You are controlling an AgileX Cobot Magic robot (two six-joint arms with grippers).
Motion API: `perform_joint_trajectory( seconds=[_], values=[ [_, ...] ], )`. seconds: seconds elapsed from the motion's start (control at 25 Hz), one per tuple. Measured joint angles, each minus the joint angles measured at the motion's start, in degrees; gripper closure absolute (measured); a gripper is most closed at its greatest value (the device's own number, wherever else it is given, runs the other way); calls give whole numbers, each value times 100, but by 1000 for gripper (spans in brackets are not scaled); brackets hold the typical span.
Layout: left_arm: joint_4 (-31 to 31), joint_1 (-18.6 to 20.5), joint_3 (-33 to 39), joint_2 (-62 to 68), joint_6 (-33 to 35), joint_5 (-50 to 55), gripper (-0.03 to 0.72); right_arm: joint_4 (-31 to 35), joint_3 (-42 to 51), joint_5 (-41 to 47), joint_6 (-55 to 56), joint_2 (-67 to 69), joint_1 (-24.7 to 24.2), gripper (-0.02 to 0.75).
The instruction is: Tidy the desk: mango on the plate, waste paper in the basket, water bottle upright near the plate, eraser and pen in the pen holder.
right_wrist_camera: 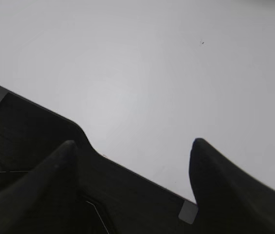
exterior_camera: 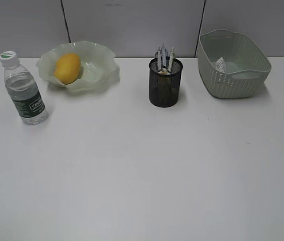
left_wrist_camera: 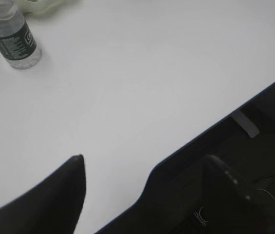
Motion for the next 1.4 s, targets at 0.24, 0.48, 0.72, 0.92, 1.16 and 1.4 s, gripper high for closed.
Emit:
perform_joint_trajectory(
  seconds=[0.24,0.48,0.72,0.92,1.16,1.4],
  values=[
    [0,17,4,-24,0,-7,146,5,0,0,0,-95,0,179],
    [0,347,11,-50,0,-11,156,5,0,0,0,-213,-152,179],
    [0,1220,11,-50,0,-11,194,5,0,0,0,-814,-921,179],
    [0,1973,11,-265,0,-11,208,5,0,0,0,-1496,-1744,179],
    [0,2769,18,-1021,0,-18,209,5,4,-1,0,-1552,-2252,179],
    [0,3149,18,-1138,0,-18,209,5,10,-5,0,-1552,-2258,179]
  ],
)
